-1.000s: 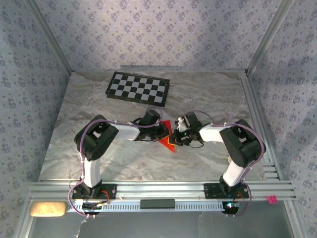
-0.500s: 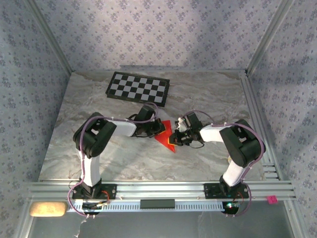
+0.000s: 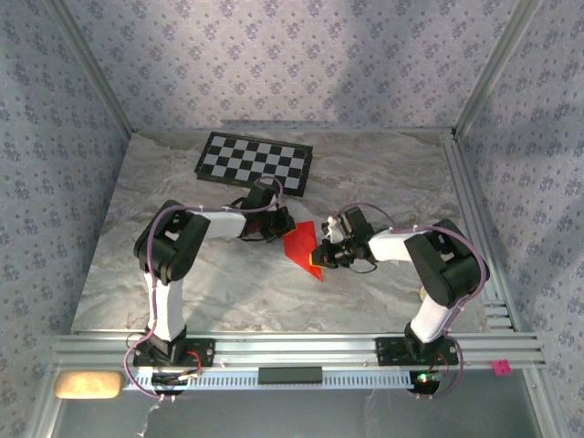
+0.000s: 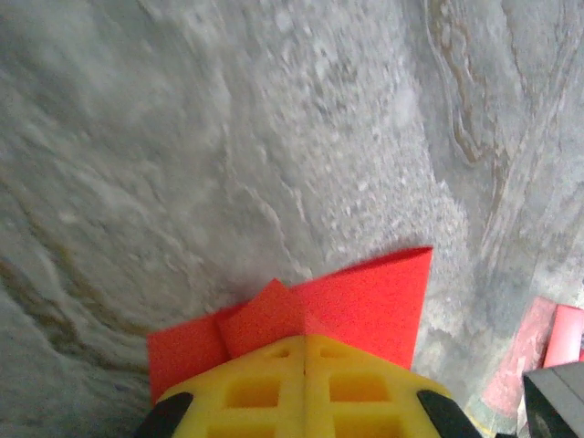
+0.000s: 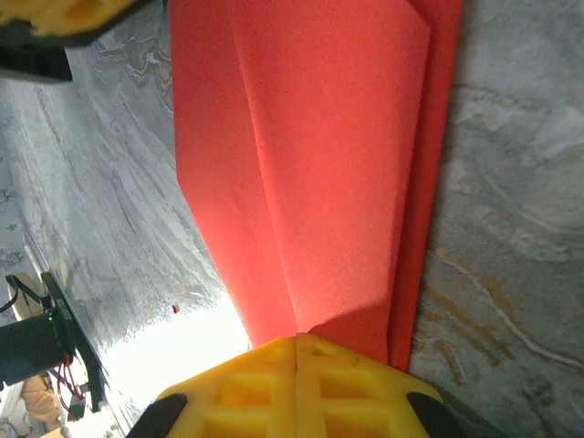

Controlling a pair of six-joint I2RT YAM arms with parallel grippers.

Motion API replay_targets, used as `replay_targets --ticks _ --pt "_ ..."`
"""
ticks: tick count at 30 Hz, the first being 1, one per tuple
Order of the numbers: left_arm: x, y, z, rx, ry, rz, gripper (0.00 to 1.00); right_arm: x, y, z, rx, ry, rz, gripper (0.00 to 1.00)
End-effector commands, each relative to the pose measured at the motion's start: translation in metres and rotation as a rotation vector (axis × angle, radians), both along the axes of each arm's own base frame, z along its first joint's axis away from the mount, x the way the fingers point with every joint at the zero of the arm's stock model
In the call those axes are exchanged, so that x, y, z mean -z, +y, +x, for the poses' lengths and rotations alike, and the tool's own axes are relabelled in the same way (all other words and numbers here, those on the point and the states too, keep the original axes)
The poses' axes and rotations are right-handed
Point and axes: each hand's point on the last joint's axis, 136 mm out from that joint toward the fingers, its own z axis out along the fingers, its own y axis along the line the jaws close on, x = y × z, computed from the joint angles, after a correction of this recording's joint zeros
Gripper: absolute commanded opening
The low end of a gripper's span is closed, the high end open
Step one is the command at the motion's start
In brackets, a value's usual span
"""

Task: Fold a paper plane with a square sheet of paper (pick it up from the middle)
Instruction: Fourth fold the wing at the center of the table.

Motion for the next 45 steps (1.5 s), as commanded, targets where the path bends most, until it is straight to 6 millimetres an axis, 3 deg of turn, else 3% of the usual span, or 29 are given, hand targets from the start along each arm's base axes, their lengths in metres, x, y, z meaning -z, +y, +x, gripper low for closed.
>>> replay_targets --ticks 1,22,27,31,37,40,45 --pt "0.022 0.033 0.018 -0.067 0.003 0.129 0.07 0.048 -0.038 -0.050 -0.003 0.203 -0.181 0.00" --pt "-0.024 0.045 0.023 -0.066 -0.091 0.156 0.07 0.039 -0.035 -0.051 -0.086 0.199 -0.140 0.00" --pt "-0.046 0.036 0.012 -0.037 -0.139 0.138 0.08 0.037 -0.034 -0.048 -0.082 0.195 -0.141 0.00" --pt "-0.056 0.012 -0.006 0.040 -0.154 0.090 0.09 0.037 -0.034 -0.046 -0.070 0.194 -0.146 0.00" --pt "-0.044 -0.029 -0.042 0.169 -0.107 0.028 0.09 0.035 -0.033 -0.043 -0.056 0.191 -0.140 0.00" --pt "-0.032 -0.036 -0.048 0.171 -0.084 0.006 0.08 0.035 -0.033 -0.042 -0.053 0.190 -0.138 0.00" --pt "-0.001 -0.028 -0.053 0.154 -0.039 0.065 0.08 0.029 -0.029 -0.039 -0.051 0.180 -0.116 0.00"
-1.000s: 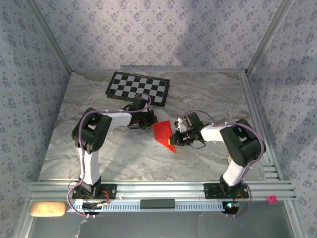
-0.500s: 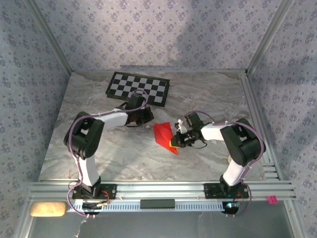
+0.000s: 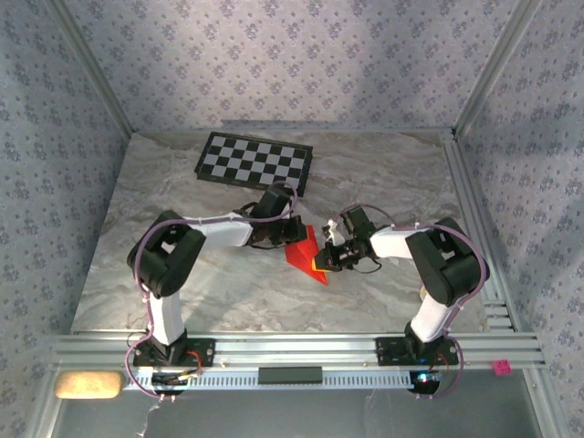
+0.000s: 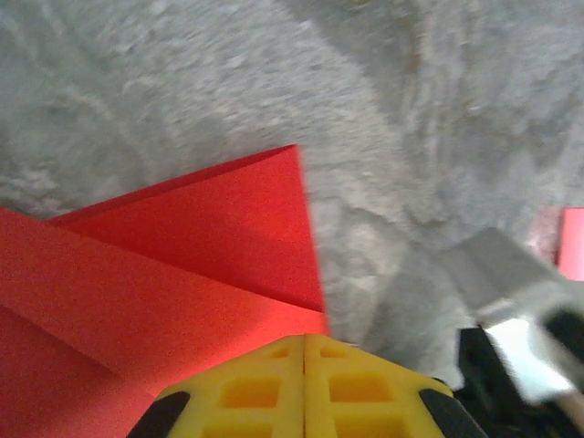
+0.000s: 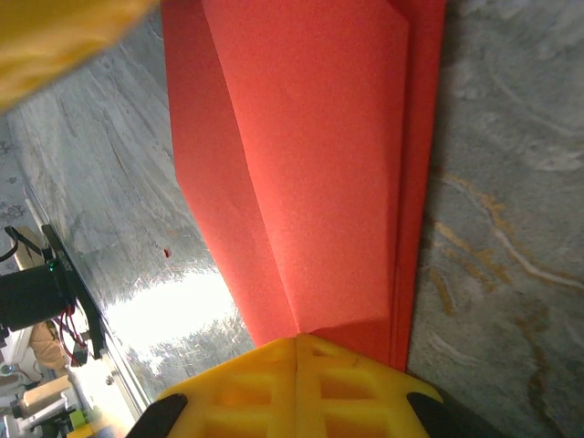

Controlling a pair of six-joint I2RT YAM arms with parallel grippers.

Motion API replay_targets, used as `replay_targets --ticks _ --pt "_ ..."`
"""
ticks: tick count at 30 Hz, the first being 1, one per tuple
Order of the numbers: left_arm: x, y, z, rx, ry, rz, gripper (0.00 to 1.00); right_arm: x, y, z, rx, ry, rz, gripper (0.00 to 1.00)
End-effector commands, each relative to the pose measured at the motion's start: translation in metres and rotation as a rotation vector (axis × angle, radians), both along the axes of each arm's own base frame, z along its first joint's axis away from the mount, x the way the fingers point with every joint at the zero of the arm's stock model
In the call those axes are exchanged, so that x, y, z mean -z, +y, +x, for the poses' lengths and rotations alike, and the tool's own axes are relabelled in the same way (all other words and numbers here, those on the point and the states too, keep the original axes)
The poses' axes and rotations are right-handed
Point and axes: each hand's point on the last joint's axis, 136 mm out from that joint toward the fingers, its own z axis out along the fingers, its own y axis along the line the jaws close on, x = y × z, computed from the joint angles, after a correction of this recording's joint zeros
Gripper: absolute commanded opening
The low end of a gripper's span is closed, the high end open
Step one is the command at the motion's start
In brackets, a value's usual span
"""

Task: Fold a paper plane with a square sheet of paper (pick it up from the middle)
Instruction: Fourth fold the wing at the center of the table.

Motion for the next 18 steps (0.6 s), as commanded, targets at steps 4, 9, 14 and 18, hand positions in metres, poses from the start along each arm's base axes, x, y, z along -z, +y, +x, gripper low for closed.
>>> replay_targets --ticks 4,9,14,18 --pt "0.040 0.020 -0.006 -0.049 0.057 0.096 0.07 0.012 -0.016 -0.015 0.033 0.093 -0.098 0.00" --pt "0.048 0.027 -0.009 -0.046 0.063 0.137 0.07 -0.021 0.000 0.000 0.021 0.016 -0.043 0.00" --pt "0.047 0.026 -0.009 -0.038 0.058 0.136 0.07 -0.028 0.015 0.016 0.008 -0.016 -0.044 0.00" --pt "0.046 0.025 -0.008 -0.036 0.056 0.132 0.07 -0.009 0.019 0.023 0.020 0.014 -0.091 0.00"
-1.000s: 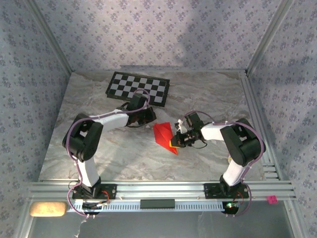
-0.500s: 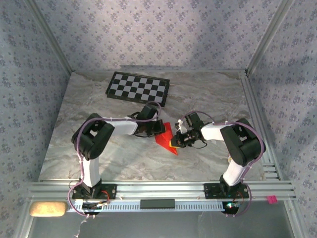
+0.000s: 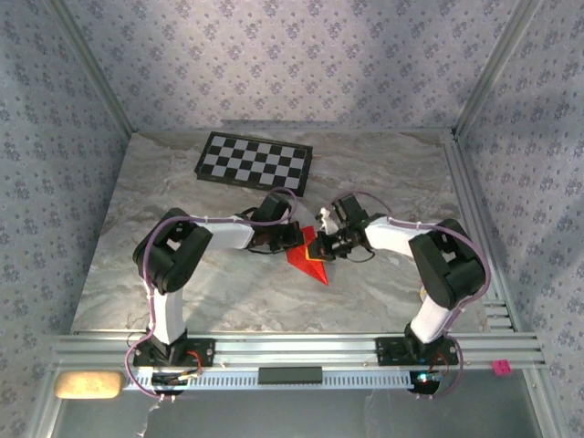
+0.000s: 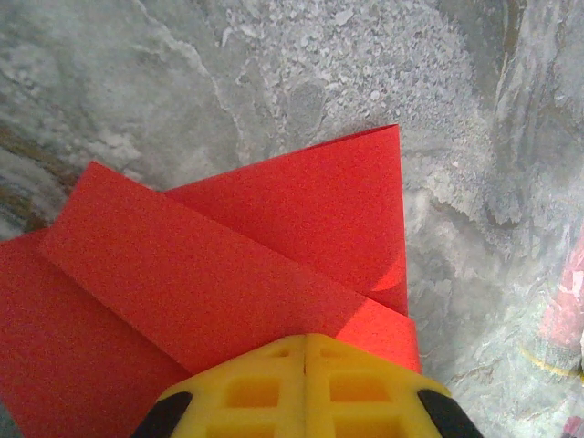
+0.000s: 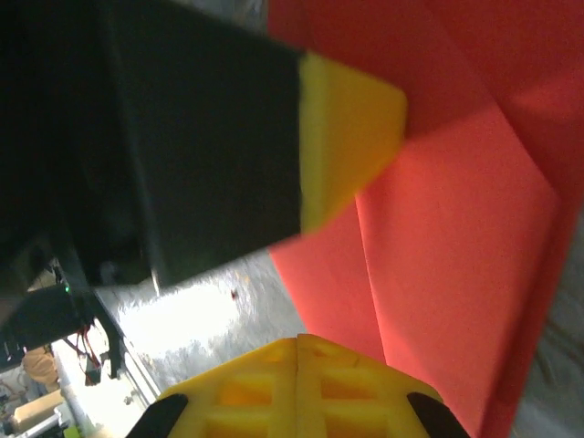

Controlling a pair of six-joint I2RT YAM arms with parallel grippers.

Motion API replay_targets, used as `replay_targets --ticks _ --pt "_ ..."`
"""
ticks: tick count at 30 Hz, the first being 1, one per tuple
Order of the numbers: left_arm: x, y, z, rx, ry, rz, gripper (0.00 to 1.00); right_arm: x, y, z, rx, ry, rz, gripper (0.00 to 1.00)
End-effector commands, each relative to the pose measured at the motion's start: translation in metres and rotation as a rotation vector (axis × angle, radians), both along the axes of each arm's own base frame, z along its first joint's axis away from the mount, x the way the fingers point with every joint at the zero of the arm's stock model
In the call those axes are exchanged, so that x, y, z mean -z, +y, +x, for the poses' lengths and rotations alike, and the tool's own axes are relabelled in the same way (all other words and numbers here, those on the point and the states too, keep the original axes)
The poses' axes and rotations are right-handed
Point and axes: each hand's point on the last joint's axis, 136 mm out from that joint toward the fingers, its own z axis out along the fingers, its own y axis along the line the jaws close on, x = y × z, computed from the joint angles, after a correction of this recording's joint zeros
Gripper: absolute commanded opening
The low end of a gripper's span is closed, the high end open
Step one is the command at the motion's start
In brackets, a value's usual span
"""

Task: Fold a paper plane with a square sheet of paper (pick it up from the middle)
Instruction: Fourth fold the wing at the center of the table.

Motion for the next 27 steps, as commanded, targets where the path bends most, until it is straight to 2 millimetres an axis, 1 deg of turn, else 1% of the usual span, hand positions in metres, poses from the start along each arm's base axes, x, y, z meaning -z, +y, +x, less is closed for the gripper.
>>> replay_targets --ticks 1,4,7,10,15,17,27 --pt "0.026 0.017 -0.006 -0.016 0.035 0.097 0.07 0.028 -0.005 -0.002 0.033 0.073 -0.085 0.00" --pt "0.027 0.018 -0.007 -0.017 0.035 0.100 0.07 0.048 -0.015 -0.009 0.040 0.102 -0.135 0.00" --pt "0.029 0.020 -0.007 -0.022 0.037 0.108 0.07 0.054 -0.022 -0.020 0.038 0.116 -0.150 0.00" --pt "0.032 0.023 -0.008 -0.025 0.043 0.119 0.07 0.052 -0.026 -0.027 0.038 0.115 -0.147 0.00" --pt "0.036 0.028 -0.008 -0.037 0.053 0.128 0.06 0.040 -0.027 -0.036 0.020 0.100 -0.112 0.01" --pt "0.035 0.028 -0.006 -0.041 0.051 0.127 0.07 0.038 -0.029 -0.039 0.017 0.096 -0.111 0.01" --pt "0.035 0.028 -0.004 -0.041 0.054 0.123 0.06 0.039 -0.045 -0.061 0.020 0.115 -0.099 0.03"
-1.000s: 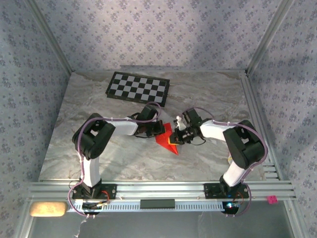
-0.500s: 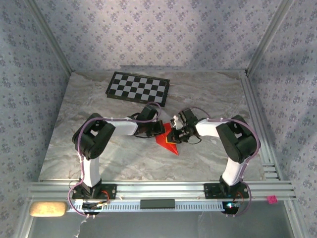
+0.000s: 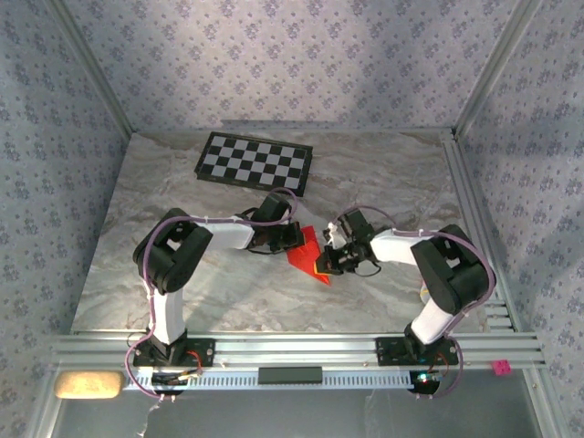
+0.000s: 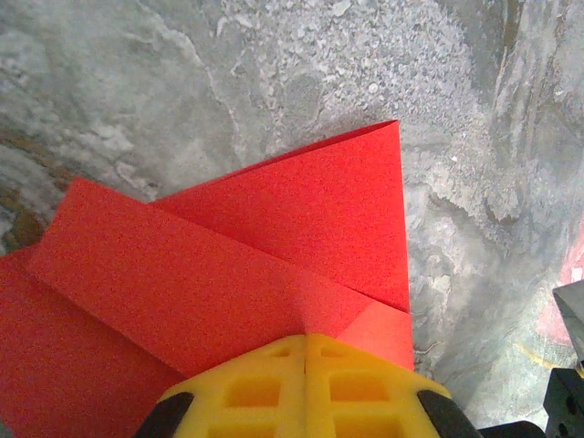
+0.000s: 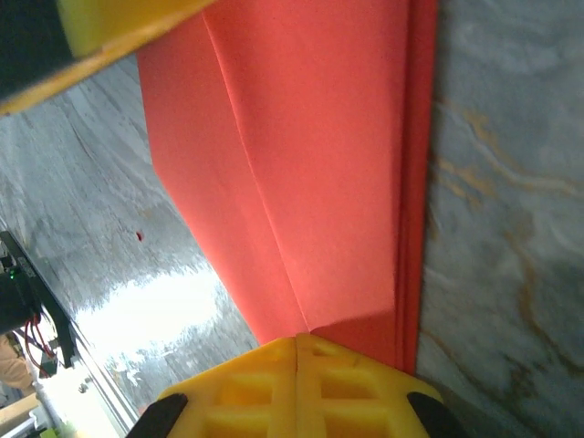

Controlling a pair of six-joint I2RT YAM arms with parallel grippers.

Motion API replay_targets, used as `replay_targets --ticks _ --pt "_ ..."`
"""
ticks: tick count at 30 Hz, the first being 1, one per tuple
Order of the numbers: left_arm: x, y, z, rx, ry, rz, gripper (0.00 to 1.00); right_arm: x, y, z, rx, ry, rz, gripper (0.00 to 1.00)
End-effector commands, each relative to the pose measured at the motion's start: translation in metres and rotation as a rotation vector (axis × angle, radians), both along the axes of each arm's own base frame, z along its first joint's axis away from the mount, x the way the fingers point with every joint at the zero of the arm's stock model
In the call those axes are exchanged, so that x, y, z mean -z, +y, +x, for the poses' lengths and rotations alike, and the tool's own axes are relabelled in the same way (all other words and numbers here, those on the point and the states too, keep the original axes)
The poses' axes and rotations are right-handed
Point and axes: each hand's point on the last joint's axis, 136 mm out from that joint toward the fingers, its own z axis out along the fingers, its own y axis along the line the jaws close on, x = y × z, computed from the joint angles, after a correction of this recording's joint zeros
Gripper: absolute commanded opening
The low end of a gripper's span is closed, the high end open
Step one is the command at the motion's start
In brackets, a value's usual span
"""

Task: Fold a paper plane with a square sheet of paper (pick it up from the middle)
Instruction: Fourth fold the wing at the center of the table.

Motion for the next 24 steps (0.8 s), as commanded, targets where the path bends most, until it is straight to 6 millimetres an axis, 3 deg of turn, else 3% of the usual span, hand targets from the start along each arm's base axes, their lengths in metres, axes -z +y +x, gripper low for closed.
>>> replay_targets --ticks 1,16,24 --pt "0.035 0.028 -0.003 -0.043 0.049 0.124 0.06 0.010 -0.017 -0.026 -0.010 0.077 -0.034 0.03" --pt "0.035 0.027 -0.002 -0.045 0.053 0.121 0.06 0.022 -0.045 -0.059 0.030 0.112 -0.108 0.05" --pt "0.034 0.027 -0.002 -0.044 0.051 0.116 0.07 0.019 -0.052 -0.064 0.048 0.102 -0.103 0.04"
